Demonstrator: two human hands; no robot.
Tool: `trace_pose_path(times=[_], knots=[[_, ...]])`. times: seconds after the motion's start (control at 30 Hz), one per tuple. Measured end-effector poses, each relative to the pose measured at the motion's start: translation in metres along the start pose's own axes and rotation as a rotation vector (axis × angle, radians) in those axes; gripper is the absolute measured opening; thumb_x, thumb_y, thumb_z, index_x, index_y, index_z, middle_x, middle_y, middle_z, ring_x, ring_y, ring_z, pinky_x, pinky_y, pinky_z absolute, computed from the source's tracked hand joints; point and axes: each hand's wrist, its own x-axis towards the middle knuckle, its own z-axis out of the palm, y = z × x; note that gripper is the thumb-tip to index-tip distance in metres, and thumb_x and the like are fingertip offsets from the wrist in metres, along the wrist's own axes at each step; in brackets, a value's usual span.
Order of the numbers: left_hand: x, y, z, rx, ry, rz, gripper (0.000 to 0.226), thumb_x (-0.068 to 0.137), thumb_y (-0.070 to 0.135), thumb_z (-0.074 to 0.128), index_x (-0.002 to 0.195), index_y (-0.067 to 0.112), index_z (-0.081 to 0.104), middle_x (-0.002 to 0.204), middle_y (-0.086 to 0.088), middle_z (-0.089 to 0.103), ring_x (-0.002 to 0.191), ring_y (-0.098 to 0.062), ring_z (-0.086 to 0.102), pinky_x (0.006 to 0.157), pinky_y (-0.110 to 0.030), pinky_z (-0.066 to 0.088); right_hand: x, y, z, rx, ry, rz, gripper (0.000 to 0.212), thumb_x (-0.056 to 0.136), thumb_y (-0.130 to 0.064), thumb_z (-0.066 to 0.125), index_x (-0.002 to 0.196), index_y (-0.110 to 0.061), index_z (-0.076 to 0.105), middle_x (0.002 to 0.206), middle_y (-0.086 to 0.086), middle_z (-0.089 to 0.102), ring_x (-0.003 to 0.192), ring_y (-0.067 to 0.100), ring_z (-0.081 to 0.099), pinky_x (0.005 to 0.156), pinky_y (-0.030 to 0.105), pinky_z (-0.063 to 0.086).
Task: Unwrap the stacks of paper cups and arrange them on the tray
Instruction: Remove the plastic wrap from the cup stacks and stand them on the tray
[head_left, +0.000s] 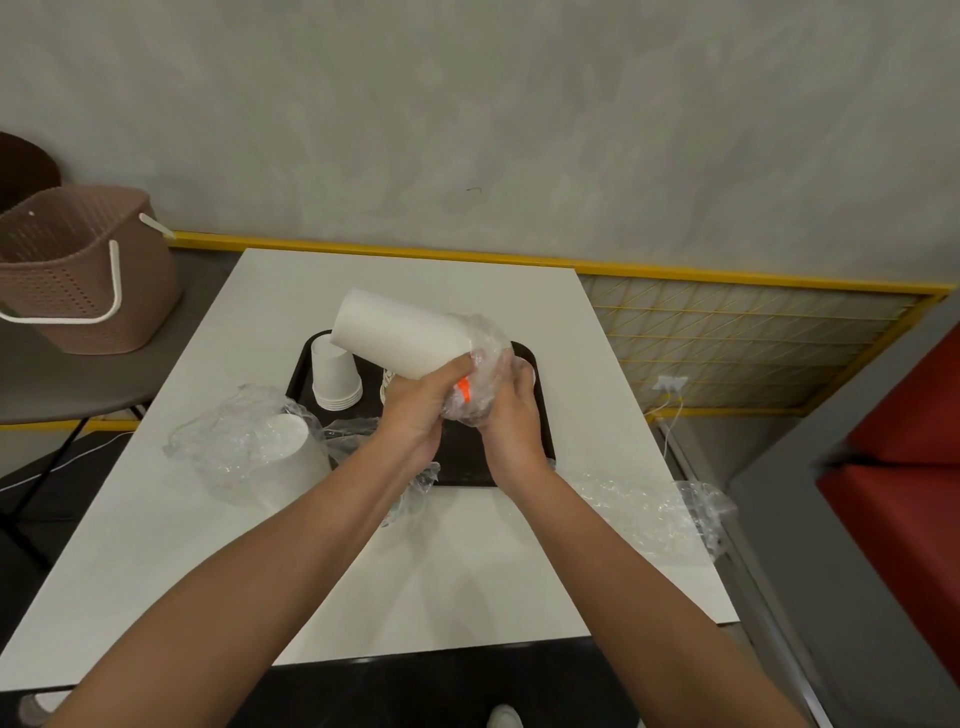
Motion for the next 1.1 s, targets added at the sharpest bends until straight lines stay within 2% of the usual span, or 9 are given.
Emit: trace_pose_path(times=[0.2,0.3,0.47,0.6,0.73,0.8,0.97,1.03,1.1], knots=[[0.002,-0.001,-0.003,0.047,0.06,-0.005,0.056,0.055,0.015,0.079,0.109,0.008,0.064,0.11,-0.007,0.07,0.102,-0.02,0.067,0.085,-0.032,0.054,0.0,0.002,-0.009,0.007,-0.007,0.067,0.023,0.098,-0.042,0.041,0.096,-0.026,0.058,0.103,0.002,0.067,0.104,0.02,0.064,0.092,0.04,0.053],[0.002,-0.001,-0.004,0.013,0.034,-0.067,0.06,0.063,0.015,0.081,0.118,0.006,0.062,0.114,-0.008,0.07,0.106,-0.023,0.066,0.084,-0.036,0.055,0.0,0.01,-0.013,-0.029,0.055,0.042,0.029,0.097,-0.045,0.039,0.095,-0.025,0.06,0.105,0.007,0.067,0.107,0.025,0.063,0.097,0.047,0.049],[-0.001,0.004,-0.01,-0.045,-0.02,-0.167,0.081,0.057,0.026,0.086,0.13,0.008,0.056,0.121,-0.009,0.066,0.109,-0.025,0.065,0.069,-0.034,0.057,0.002,0.013,-0.023,-0.082,0.144,-0.011,0.029,0.097,-0.039,0.046,0.08,-0.017,0.056,0.082,0.0,0.064,0.084,0.017,0.062,0.088,0.04,0.051],[-0.004,0.006,-0.009,-0.118,0.001,-0.233,0.056,0.073,0.02,0.078,0.124,0.007,0.058,0.105,-0.01,0.068,0.091,-0.023,0.067,0.061,-0.033,0.058,0.005,0.018,-0.024,0.085,0.302,0.085,0.028,0.098,-0.027,0.048,0.076,-0.012,0.053,0.078,0.003,0.06,0.078,0.018,0.059,0.082,0.038,0.049],[-0.008,0.009,-0.006,-0.228,0.029,-0.288,0.041,0.08,0.02,0.073,0.116,0.008,0.057,0.099,-0.01,0.063,0.084,-0.021,0.064,0.051,-0.027,0.056,0.007,0.014,-0.024,0.351,0.414,0.261,0.021,0.097,-0.026,0.05,0.104,-0.009,0.061,0.097,0.007,0.067,0.091,0.022,0.065,0.073,0.031,0.055],[-0.008,0.01,-0.005,-0.267,0.031,-0.313,0.042,0.079,0.021,0.073,0.115,0.008,0.056,0.101,-0.012,0.061,0.082,-0.022,0.063,0.046,-0.024,0.053,0.006,0.012,-0.026,0.401,0.446,0.286,0.02,0.098,-0.027,0.05,0.105,-0.011,0.06,0.1,0.006,0.067,0.094,0.023,0.065,0.068,0.029,0.054],[-0.004,0.006,-0.011,-0.133,-0.007,-0.314,0.052,0.071,0.037,0.077,0.114,0.014,0.059,0.078,-0.002,0.068,0.077,-0.018,0.067,0.07,-0.038,0.058,-0.001,0.002,-0.029,0.03,0.362,0.137,0.036,0.088,-0.048,0.057,0.083,-0.013,0.05,0.086,0.003,0.059,0.083,0.018,0.06,0.078,0.036,0.052],[-0.004,0.007,-0.013,-0.136,-0.019,-0.309,0.054,0.072,0.042,0.076,0.116,0.014,0.062,0.083,-0.003,0.072,0.088,-0.022,0.068,0.084,-0.041,0.055,-0.008,-0.005,-0.029,-0.096,0.216,0.018,0.035,0.082,-0.043,0.066,0.09,-0.016,0.046,0.089,0.002,0.057,0.078,0.011,0.059,0.073,0.03,0.053],[-0.006,0.01,-0.011,-0.162,-0.011,-0.339,0.046,0.078,0.045,0.07,0.113,0.015,0.063,0.097,-0.007,0.071,0.091,-0.025,0.068,0.082,-0.039,0.056,-0.012,-0.008,-0.029,-0.229,0.048,-0.114,0.037,0.075,-0.029,0.076,0.096,-0.023,0.047,0.096,-0.001,0.057,0.079,0.008,0.06,0.066,0.022,0.054]])
